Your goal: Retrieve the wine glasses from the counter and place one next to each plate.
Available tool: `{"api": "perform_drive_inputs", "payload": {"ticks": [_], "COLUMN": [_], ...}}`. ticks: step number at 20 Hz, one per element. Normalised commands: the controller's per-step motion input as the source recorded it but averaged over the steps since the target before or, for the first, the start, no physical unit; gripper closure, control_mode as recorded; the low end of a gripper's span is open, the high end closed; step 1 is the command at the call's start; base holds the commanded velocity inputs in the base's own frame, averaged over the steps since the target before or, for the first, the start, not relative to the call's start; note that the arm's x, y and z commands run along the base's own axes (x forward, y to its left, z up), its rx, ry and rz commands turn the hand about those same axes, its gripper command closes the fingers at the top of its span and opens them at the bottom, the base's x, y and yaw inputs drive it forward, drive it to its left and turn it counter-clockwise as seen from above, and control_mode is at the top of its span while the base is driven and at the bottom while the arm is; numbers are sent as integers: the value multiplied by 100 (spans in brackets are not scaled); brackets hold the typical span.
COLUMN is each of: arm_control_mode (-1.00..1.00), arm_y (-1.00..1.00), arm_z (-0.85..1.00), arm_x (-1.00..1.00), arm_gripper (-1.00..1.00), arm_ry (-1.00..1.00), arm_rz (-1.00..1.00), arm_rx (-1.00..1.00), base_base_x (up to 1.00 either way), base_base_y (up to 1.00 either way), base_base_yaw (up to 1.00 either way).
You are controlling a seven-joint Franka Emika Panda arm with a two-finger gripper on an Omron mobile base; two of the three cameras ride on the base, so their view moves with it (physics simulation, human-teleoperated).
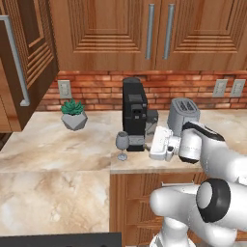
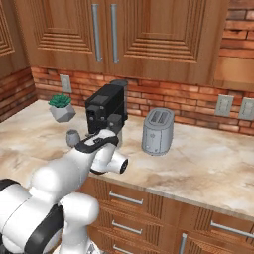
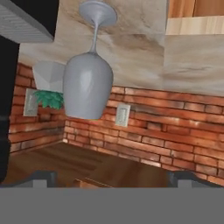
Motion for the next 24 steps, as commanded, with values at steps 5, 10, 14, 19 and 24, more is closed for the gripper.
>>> {"api": "perform_drive_inputs", "payload": {"ticks": [5,10,14,19,24], "arm_control_mode": [-100,-100,-100,-100,-100], "arm_y": [8,16,23,11,0], "arm_z": [-22,-28,-31,-24,-14], "arm_x": [30,22,25,11,0], "arm_gripper": [-100,-100,-100,-100,-100], "arm_ry": [0,0,0,7,11], "arm_rz": [0,0,0,0,0], "arm_rx": [-1,-5,-7,-1,0], "base_base_x": [0,0,0,0,0], "base_base_y": [0,0,0,0,0], "base_base_yaw": [0,0,0,0,0]}}
